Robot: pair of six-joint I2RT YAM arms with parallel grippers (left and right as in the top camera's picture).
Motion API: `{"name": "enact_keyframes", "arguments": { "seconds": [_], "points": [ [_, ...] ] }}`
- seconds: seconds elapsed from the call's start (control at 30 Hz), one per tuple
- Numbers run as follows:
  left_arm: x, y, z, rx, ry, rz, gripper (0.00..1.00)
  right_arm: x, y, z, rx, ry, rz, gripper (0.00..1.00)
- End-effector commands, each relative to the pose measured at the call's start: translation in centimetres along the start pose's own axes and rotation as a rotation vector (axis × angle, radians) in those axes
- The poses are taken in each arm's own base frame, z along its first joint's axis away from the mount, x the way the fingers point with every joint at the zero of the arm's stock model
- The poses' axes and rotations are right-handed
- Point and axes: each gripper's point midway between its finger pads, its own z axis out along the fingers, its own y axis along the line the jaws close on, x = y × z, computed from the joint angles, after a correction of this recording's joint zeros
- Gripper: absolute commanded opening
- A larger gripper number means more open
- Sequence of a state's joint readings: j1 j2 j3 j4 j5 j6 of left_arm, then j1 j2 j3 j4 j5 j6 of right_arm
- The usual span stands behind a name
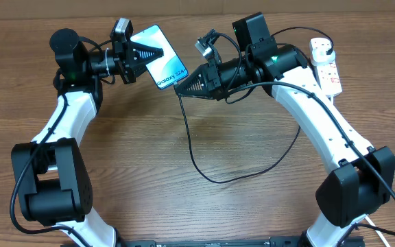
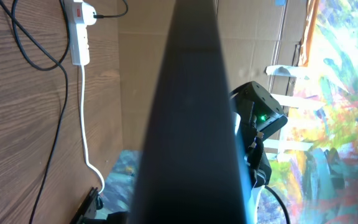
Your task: Plug charger to phone and switch on socket
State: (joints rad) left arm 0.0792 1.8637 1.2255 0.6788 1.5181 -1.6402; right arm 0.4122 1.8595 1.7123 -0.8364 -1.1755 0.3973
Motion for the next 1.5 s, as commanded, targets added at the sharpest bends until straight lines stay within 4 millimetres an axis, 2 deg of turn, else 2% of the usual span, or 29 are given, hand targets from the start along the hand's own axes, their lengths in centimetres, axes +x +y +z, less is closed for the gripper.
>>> {"name": "enact_keyframes", "arguments": {
  "seconds": [0.0, 0.8, 1.23, 1.47],
  "points": [
    [1.3, -0.3, 0.6, -0.003, 0.079, 0.045, 0.04, -0.2, 1.5, -0.7, -0.041, -0.007, -0.045, 0.04],
    [1.3, -0.3, 0.6, -0.003, 0.079, 0.052, 0.04, 1.2, 0.8, -0.7, -0.023, 0.029, -0.043, 0.04],
    [1.3, -0.3, 0.6, -0.003, 0.079, 0.052, 0.04, 1.1, 0.1, -0.7, 0.016, 0.019, -0.030, 0.04],
    [1.3, -0.3, 0.6, -0.003, 0.079, 0.052, 0.04, 0.6, -0.3, -1.8, 0.016, -0.005, -0.008, 0.03]
  ]
}}
